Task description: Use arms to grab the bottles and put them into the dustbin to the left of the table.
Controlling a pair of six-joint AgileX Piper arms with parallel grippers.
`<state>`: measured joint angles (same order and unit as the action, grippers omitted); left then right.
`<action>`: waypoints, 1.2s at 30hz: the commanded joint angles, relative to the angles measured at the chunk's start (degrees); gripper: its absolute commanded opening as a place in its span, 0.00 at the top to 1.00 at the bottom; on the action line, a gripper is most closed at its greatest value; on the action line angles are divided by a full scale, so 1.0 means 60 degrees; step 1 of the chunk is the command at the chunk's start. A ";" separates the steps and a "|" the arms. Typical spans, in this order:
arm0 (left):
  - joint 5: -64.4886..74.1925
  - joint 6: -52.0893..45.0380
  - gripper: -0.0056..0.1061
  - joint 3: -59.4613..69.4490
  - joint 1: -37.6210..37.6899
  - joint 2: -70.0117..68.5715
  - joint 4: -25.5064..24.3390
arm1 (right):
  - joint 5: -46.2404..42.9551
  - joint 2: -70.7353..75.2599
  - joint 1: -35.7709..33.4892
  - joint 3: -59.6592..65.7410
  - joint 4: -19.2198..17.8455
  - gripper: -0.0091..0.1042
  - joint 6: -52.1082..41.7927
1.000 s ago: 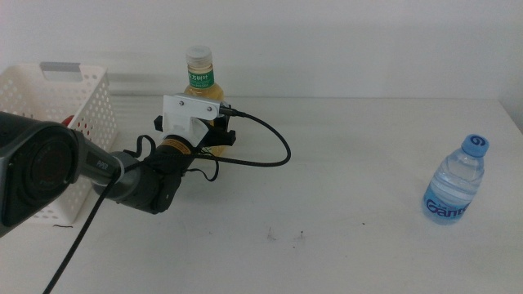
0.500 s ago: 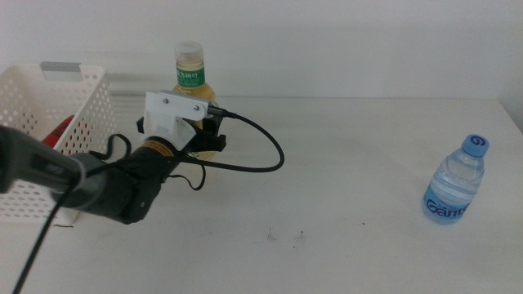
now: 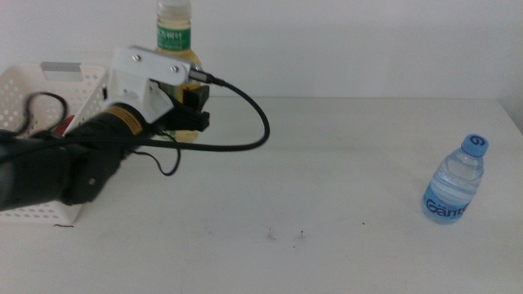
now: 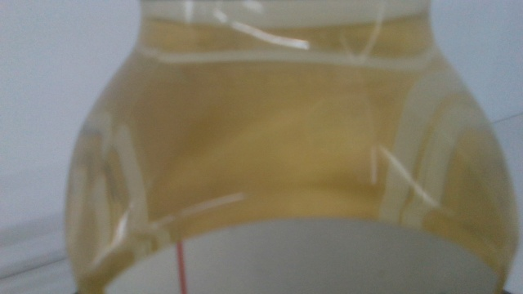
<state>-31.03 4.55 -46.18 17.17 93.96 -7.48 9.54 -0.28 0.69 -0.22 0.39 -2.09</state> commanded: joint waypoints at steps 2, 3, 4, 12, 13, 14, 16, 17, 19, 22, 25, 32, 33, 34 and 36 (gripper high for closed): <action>0.0590 0.0187 0.96 -0.0040 0.0009 -0.1164 -0.0031 | -0.0084 0.0047 0.0077 0.0036 -0.0064 0.25 -0.0055; 0.0959 0.0310 0.96 -0.0040 0.0009 -0.1444 -0.0031 | -0.0084 0.0047 0.0077 0.0036 -0.0064 0.25 -0.0055; 0.1328 0.0422 0.96 -0.0040 0.0009 -0.1711 0.0010 | -0.0084 0.0047 0.0077 0.0036 -0.0064 0.25 -0.0055; 0.5630 0.1608 0.96 -0.0602 0.0009 -0.3367 0.0033 | -0.0084 0.0047 0.0077 0.0036 -0.0064 0.25 -0.0055; 0.6369 0.1566 0.96 -0.0868 0.0009 -0.3363 0.0059 | -0.0084 0.0047 0.0077 0.0036 -0.0064 0.25 -0.0055; 0.6898 0.1456 0.96 -0.1097 0.0009 -0.3363 0.0145 | -0.0084 0.0047 0.0077 0.0036 -0.0064 0.25 -0.0055; 0.7842 0.1385 0.96 -0.1599 0.0009 -0.3345 0.0186 | -0.0084 0.0047 0.0077 0.0036 -0.0064 0.25 -0.0055; 0.8118 0.1385 0.96 -0.1801 0.0009 -0.3345 0.0212 | -0.0084 0.0047 0.0077 0.0036 -0.0064 0.25 -0.0055; 0.8850 0.1385 0.96 -0.2222 0.0009 -0.3345 0.0253 | -0.0084 0.0047 0.0077 0.0036 -0.0064 0.25 -0.0055; 0.9911 0.0593 0.96 -0.2838 -0.0010 -0.3345 0.0776 | -0.0084 0.0047 0.0077 0.0036 -0.0064 0.25 -0.0055; 1.0683 -0.0376 0.96 -0.3502 -0.0104 -0.3345 0.1611 | -0.0084 0.0047 0.0077 0.0036 -0.0064 0.25 -0.0055; 1.2800 -0.1566 0.96 -0.4903 -0.0861 -0.3147 0.2270 | -0.0084 0.0047 0.0077 0.0036 -0.0064 0.25 -0.0055; 1.3057 -0.1669 0.96 -0.5063 -0.0968 -0.3077 0.2270 | -0.0084 0.0047 0.0077 0.0036 -0.0064 0.25 -0.0055; 1.3413 -0.1775 0.96 -0.5306 -0.1123 -0.2943 0.2294 | -0.0084 0.0047 0.0077 0.0036 -0.0064 0.25 -0.0055; 1.3860 -0.1961 0.96 -0.5754 -0.1327 -0.2670 0.2294 | -0.0084 0.0047 0.0077 0.0036 -0.0064 0.25 -0.0055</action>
<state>52.51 -5.93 -77.93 10.12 77.38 5.45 9.54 -0.28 0.69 -0.22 0.39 -2.09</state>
